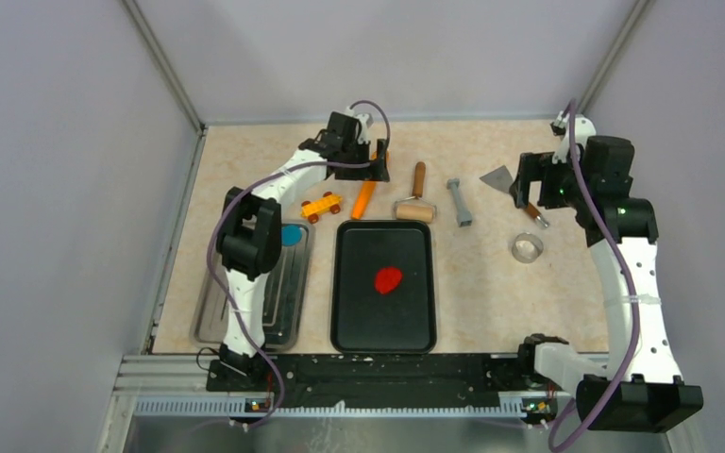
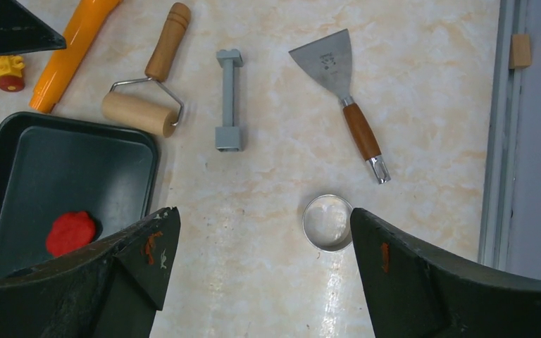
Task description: Roll out the dumpling wrappers from the dough
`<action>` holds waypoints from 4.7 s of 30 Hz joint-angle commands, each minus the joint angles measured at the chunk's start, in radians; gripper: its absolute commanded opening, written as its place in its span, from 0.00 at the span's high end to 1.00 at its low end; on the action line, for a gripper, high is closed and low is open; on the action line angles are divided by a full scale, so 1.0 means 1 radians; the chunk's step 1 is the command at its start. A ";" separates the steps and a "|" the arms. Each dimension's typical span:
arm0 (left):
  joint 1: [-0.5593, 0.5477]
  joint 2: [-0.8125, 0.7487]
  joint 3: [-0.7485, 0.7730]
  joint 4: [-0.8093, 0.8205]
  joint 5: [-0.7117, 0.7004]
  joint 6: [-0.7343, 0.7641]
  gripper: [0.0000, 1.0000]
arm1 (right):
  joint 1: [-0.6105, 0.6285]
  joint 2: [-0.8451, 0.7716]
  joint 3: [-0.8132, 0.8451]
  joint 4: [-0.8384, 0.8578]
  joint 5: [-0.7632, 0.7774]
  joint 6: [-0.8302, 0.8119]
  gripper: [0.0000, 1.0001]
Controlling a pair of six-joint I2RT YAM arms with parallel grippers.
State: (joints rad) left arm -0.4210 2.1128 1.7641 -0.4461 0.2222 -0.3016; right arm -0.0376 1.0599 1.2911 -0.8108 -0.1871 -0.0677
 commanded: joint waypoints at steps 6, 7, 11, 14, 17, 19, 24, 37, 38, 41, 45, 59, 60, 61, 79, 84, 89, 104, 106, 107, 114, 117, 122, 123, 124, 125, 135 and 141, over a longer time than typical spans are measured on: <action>-0.100 0.117 0.137 0.086 0.060 -0.022 0.12 | -0.004 -0.043 -0.038 -0.029 -0.004 0.018 0.09; -0.108 0.133 0.160 0.087 0.046 -0.022 0.11 | -0.004 -0.046 -0.042 -0.034 -0.005 0.021 0.09; -0.147 0.197 0.250 0.093 -0.040 -0.006 0.07 | -0.005 -0.064 -0.072 -0.047 0.003 0.025 0.09; -0.181 0.233 0.281 0.086 -0.168 0.009 0.11 | -0.005 -0.073 -0.093 -0.061 0.005 0.024 0.09; -0.200 0.257 0.287 0.092 -0.238 0.000 0.12 | -0.005 -0.075 -0.096 -0.071 0.015 0.023 0.09; -0.210 0.275 0.296 0.095 -0.231 0.007 0.12 | -0.007 -0.078 -0.099 -0.075 0.014 0.023 0.09; -0.233 0.298 0.293 0.089 -0.205 0.015 0.15 | -0.006 -0.095 -0.115 -0.080 0.017 0.024 0.09; -0.261 0.337 0.343 0.118 -0.264 0.118 0.45 | -0.006 -0.122 -0.130 -0.087 0.013 0.029 0.10; -0.260 0.338 0.341 0.113 -0.262 0.118 0.42 | -0.006 -0.122 -0.129 -0.085 0.014 0.029 0.09; -0.262 0.341 0.327 0.105 -0.252 0.112 0.41 | -0.008 -0.123 -0.128 -0.083 0.013 0.030 0.09; -0.267 0.357 0.321 0.099 -0.231 0.108 0.42 | -0.007 -0.121 -0.120 -0.088 0.014 0.029 0.10; -0.244 0.287 0.384 0.111 -0.192 0.247 1.00 | -0.010 -0.103 -0.113 -0.046 -0.044 0.022 0.09; -0.238 0.280 0.411 0.103 -0.164 0.280 1.00 | -0.010 -0.103 -0.105 -0.034 -0.073 0.020 0.08; -0.233 0.262 0.422 0.103 -0.128 0.318 1.00 | -0.009 -0.103 -0.100 -0.021 -0.101 0.017 0.08; -0.240 -0.476 -0.227 0.148 0.436 0.682 1.00 | -0.008 0.176 0.227 -0.002 -0.608 0.093 0.10; -0.268 -0.559 -0.354 0.126 0.393 0.712 1.00 | -0.005 0.199 0.120 0.060 -0.707 0.205 0.13; -0.267 -0.673 -0.513 -0.006 0.316 0.696 1.00 | 0.014 0.182 -0.058 0.099 -0.614 0.200 0.28; -0.252 -1.244 -1.008 -0.122 0.073 0.805 1.00 | 0.407 0.605 0.018 0.167 -0.392 0.009 1.00; -0.251 -1.272 -1.000 -0.179 0.040 0.809 1.00 | 0.466 0.673 0.050 0.168 -0.281 -0.028 1.00; -0.251 -1.284 -0.996 -0.209 0.018 0.800 1.00 | 0.487 0.700 0.071 0.179 -0.241 -0.030 1.00; -0.221 -1.372 -1.026 -0.276 -0.022 0.821 1.00 | 0.535 0.847 0.168 0.277 -0.151 0.039 1.00; -0.194 -1.371 -1.025 -0.245 -0.043 0.833 1.00 | 0.573 0.894 0.196 0.291 -0.036 0.086 1.00; -0.150 -1.364 -0.998 -0.207 -0.055 0.840 1.00 | 0.617 0.951 0.239 0.298 0.028 0.127 1.00; -0.142 -1.362 -0.993 -0.205 -0.057 0.841 1.00 | 0.622 0.957 0.246 0.298 0.046 0.133 1.00; -0.134 -1.363 -0.991 -0.203 -0.060 0.841 1.00 | 0.626 0.963 0.255 0.299 0.054 0.139 1.00; -0.127 -1.364 -0.991 -0.201 -0.063 0.843 1.00 | 0.627 0.968 0.262 0.300 0.068 0.145 1.00; -0.099 -1.364 -0.986 -0.181 -0.030 0.840 1.00 | 0.625 0.999 0.273 0.316 0.435 0.261 1.00; -0.099 -1.346 -0.984 -0.154 -0.011 0.829 1.00 | 0.625 1.003 0.296 0.324 0.462 0.264 1.00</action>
State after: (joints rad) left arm -0.5243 0.7593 0.7364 -0.6914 0.1806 0.5262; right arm 0.5926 2.0579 1.5219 -0.5369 0.1856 0.1806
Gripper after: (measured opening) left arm 0.343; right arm 0.008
